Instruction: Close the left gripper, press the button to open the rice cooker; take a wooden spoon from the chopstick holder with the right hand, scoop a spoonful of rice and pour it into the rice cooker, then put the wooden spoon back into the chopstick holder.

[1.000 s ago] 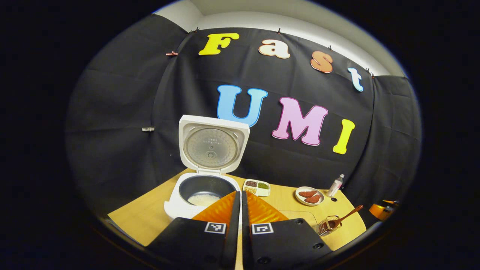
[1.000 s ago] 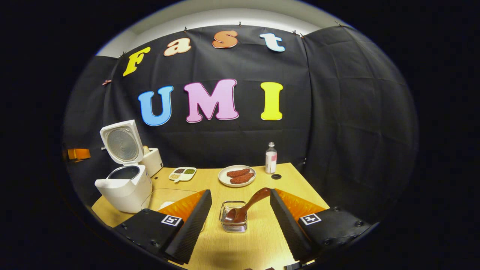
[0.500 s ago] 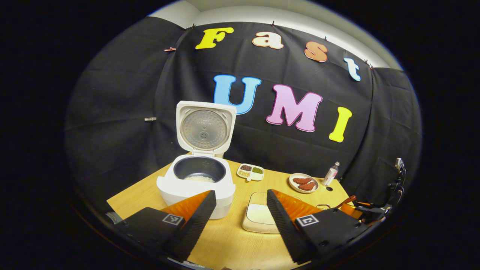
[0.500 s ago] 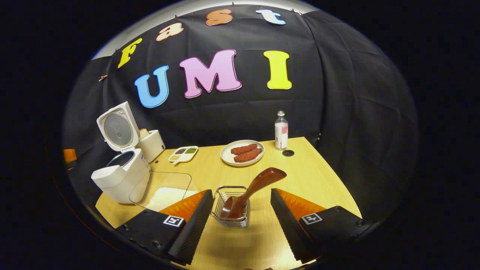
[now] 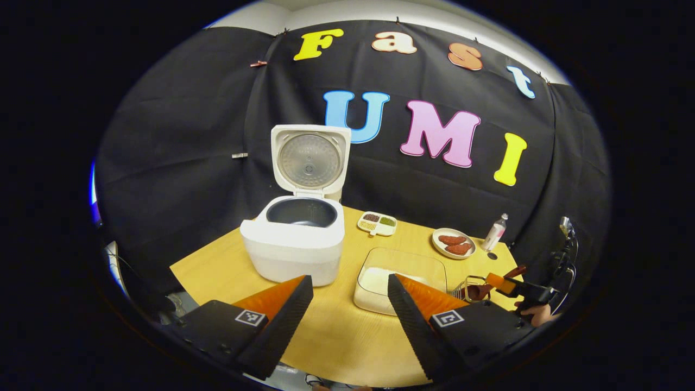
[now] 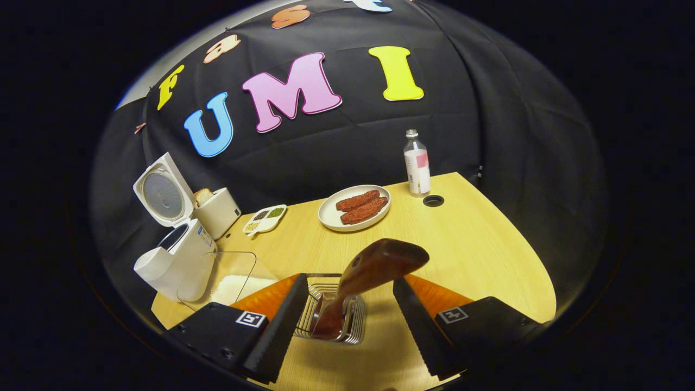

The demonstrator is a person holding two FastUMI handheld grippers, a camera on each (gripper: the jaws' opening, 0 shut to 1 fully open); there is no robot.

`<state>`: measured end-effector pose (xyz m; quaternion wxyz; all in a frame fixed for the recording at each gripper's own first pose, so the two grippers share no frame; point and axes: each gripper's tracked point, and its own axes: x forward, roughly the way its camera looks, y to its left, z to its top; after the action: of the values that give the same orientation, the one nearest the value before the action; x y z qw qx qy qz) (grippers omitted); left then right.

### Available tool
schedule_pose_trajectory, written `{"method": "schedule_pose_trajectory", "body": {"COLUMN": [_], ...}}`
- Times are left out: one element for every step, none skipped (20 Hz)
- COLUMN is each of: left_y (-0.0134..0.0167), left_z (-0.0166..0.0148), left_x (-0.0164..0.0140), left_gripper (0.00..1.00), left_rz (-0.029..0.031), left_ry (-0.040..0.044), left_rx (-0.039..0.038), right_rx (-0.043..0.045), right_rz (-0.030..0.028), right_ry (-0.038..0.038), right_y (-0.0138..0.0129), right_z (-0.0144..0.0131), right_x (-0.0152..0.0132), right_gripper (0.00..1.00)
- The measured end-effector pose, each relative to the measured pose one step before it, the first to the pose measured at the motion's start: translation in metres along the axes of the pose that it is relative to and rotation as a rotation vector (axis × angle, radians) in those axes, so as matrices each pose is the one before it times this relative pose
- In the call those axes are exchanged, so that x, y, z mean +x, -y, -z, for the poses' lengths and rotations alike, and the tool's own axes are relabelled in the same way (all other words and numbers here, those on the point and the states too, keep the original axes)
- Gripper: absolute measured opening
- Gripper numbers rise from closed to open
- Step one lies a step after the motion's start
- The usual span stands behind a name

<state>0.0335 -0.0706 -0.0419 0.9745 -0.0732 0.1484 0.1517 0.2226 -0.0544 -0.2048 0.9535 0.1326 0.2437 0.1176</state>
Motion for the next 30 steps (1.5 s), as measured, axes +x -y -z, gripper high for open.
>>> {"method": "schedule_pose_trajectory", "body": {"left_y": [0.00413,0.005,0.00571,0.0036,0.00488,0.00552,0.00466,0.00605,0.00538,0.00398,0.00157,-0.00087,-0.00026,0.00129,-0.00222,-0.00435,-0.00604,-0.00635,-0.0082,-0.00948,-0.01213,-0.00954,-0.00429,-0.00437,-0.0069,-0.00766,-0.00911,-0.00896,-0.0089,-0.00745], "left_z": [0.00482,0.00662,0.00403,0.00452,0.0028,0.00194,0.00064,0.00046,-0.0019,-0.00015,-0.00013,-0.00195,-0.002,0.00035,0.00091,-0.00102,-0.00255,-0.00178,-0.00171,-0.0028,-0.00297,-0.00423,-0.0023,-0.00294,-0.00265,-0.00124,0.00285,0.00113,0.00282,0.00305], "left_x": [-0.00188,-0.0017,-0.00044,-0.00124,-0.001,0.00022,-0.00096,-0.00183,-0.00082,0.00133,0.00078,0.00195,0.00149,-0.00026,0.00069,0.00061,0.00029,0.0009,-0.00002,-0.00048,-0.00159,-0.00083,-0.00143,-0.00096,0.00037,0.00258,0.00111,0.00158,0.00067,0.00125], "left_gripper": [0.96,0.96,0.96,0.96,0.96,0.96,0.96,0.95,0.95,0.95,0.95,0.95,0.95,0.95,0.95,0.95,0.95,0.95,0.95,0.95,0.96,0.96,0.96,0.95,0.95,0.95,0.95,0.95,0.96,0.96], "left_rz": [-0.00136,0.00171,0.00451,0.00506,0.00358,0.00422,0.00878,0.0152,0.01484,0.01278,0.00973,-0.00048,0.01071,0.01472,0.0138,0.00639,0.00835,0.01124,0.00533,-0.00272,-0.0094,-0.00147,0.01357,0.0203,0.01624,0.01151,0.00722,0.00498,0.00437,0.00856], "left_ry": [-0.01282,-0.01239,-0.0088,-0.00815,-0.0075,-0.005,-0.0049,-0.00006,0.00339,0.00417,0.00417,0.00471,0.00808,0.00183,-0.00135,0.00022,0.0027,0.00338,0.00452,0.00389,0.0089,0.00991,0.00746,0.00816,0.0108,0.00901,0.00275,0.00205,0.00024,-0.00258], "left_rx": [0.00159,0.0068,0.01103,0.01485,0.01713,0.01663,0.01307,0.01053,0.00978,0.00885,0.00337,-0.00389,-0.01094,-0.00832,-0.00644,-0.00211,-0.00199,-0.00486,-0.005,0.00244,0.01827,0.01606,0.0051,-0.00195,-0.00067,0.00143,0.0021,0.00522,0.00661,-0.00055], "right_rx": [0.00818,0.01086,0.00919,0.00635,0.00197,0.00036,-0.00026,0.00043,0.0074,0.01339,0.01284,0.01841,0.01375,0.00439,-0.02549,-0.03024,-0.02808,-0.02019,-0.01319,-0.01149,-0.0105,-0.01469,-0.01935,-0.02572,-0.02043,-0.01288,-0.00186,0.00264,0.00964,0.01241], "right_rz": [-0.00371,-0.00949,-0.00639,-0.0068,-0.00762,-0.00091,0.00046,0.01033,0.00341,0.00121,0.0065,0.00408,0.01269,0.01049,0.00917,-0.00114,0.00221,0.00303,0.00553,0.00445,0.00172,0.00431,0.00459,0.00322,-0.00166,-0.0023,-0.00288,-0.00475,-0.00568,-0.01031], "right_ry": [0.00447,0.01444,0.02116,0.02307,0.0127,0.00708,0.00159,0.00177,-0.00158,-0.00536,-0.00997,-0.00776,-0.01116,-0.01794,-0.01753,0.00535,0.02017,0.01925,0.01855,0.01727,0.01836,0.01654,0.01779,0.01482,0.01497,0.01052,0.00758,0.00648,0.00623,0.00428], "right_y": [-0.00057,-0.00265,-0.00274,-0.00195,-0.0025,-0.00141,-0.00017,0.00228,0.00165,0.00095,0.00085,0.0004,-0.0001,-0.00253,-0.00356,-0.006,-0.0066,-0.00524,-0.00492,-0.00656,-0.00585,-0.00636,-0.00721,-0.00808,-0.01002,-0.01058,-0.01097,-0.01217,-0.01151,-0.01337], "right_z": [-0.00034,-0.00435,-0.00416,-0.00472,-0.00239,-0.00003,0.00127,-0.00172,-0.00099,-0.00085,0.00214,-0.00046,0.00182,-0.00021,-0.00073,-0.00454,-0.01166,-0.01083,-0.01019,-0.01093,-0.01056,-0.01075,-0.00965,-0.00968,-0.00748,-0.00795,-0.00652,-0.00593,-0.00534,-0.00387], "right_x": [0.00518,0.00419,0.00215,0.00184,0.00065,0.00086,0.00421,-0.00113,-0.00145,0.00248,-0.00154,0.0,-0.00024,0.00083,-0.00334,0.0,-0.00742,-0.00603,-0.00745,-0.0053,-0.0052,-0.005,-0.00535,-0.00502,-0.00586,-0.00466,-0.00493,-0.00385,-0.00179,-0.00139], "right_gripper": [0.98,0.96,0.93,0.85,0.73,0.72,0.58,0.51,0.34,0.31,0.3,0.3,0.27,0.27,0.24,0.23,0.23,0.23,0.23,0.23,0.18,0.23,0.22,0.23,0.22,0.23,0.23,0.22,0.23,0.18]}}
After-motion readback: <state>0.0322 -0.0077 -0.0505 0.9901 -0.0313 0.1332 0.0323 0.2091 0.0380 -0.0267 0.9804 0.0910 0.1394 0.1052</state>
